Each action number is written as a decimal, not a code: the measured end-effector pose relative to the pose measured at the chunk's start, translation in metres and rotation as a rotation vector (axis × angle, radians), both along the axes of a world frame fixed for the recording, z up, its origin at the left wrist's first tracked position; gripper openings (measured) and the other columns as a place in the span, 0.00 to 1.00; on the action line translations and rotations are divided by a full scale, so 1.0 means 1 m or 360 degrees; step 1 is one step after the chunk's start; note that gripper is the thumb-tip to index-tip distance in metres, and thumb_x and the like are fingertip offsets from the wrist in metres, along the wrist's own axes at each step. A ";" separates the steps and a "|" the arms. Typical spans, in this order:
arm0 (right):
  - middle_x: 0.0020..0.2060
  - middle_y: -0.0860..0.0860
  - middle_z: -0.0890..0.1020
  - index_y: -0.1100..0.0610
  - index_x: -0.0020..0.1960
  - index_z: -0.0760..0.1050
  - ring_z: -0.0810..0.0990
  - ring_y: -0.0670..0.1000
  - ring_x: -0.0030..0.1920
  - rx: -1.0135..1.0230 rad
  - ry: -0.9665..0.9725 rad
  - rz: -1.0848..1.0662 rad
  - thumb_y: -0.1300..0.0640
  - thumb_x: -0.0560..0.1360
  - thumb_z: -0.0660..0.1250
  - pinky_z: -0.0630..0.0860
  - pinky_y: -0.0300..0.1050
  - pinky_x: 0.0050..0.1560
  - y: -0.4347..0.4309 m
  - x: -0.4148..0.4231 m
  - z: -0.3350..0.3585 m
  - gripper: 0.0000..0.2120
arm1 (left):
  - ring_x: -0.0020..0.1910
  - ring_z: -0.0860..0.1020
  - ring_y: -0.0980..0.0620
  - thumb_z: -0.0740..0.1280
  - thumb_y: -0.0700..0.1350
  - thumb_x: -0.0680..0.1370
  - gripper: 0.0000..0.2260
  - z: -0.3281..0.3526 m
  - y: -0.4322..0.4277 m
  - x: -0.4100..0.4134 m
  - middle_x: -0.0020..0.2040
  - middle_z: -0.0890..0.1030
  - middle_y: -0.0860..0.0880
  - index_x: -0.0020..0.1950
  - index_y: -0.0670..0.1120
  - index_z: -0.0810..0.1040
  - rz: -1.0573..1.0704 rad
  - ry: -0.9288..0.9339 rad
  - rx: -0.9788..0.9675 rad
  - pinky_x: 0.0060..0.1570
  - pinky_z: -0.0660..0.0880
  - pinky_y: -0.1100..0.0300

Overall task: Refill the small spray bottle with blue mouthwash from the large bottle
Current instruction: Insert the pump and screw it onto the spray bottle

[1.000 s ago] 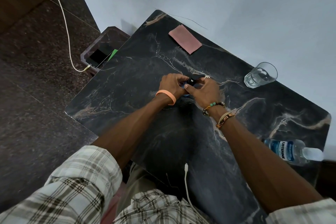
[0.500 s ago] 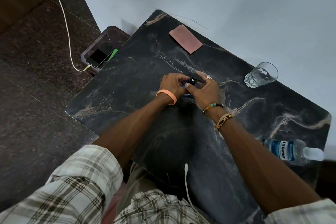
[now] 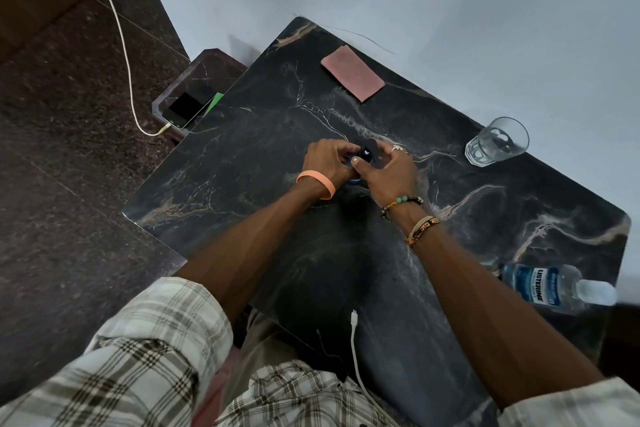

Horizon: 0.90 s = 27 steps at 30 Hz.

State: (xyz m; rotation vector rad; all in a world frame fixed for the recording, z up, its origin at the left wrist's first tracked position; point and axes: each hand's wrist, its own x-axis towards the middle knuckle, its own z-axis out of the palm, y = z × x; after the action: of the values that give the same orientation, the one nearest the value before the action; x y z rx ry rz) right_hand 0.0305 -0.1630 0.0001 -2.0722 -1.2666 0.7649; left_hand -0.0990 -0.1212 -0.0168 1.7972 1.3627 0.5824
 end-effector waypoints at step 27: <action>0.60 0.54 0.81 0.57 0.62 0.79 0.78 0.52 0.61 -0.0095 -0.0180 -0.0031 0.46 0.67 0.77 0.76 0.49 0.60 0.000 0.002 0.004 0.27 | 0.42 0.83 0.54 0.78 0.43 0.64 0.19 -0.007 0.000 0.000 0.45 0.85 0.47 0.54 0.44 0.84 0.0061 -0.0043 -0.0007 0.48 0.80 0.54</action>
State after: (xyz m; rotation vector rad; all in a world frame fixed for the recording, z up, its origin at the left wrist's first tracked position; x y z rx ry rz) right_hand 0.0323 -0.1628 0.0043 -2.1994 -1.2966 0.6929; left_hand -0.0985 -0.1210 -0.0241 1.7566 1.3818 0.6217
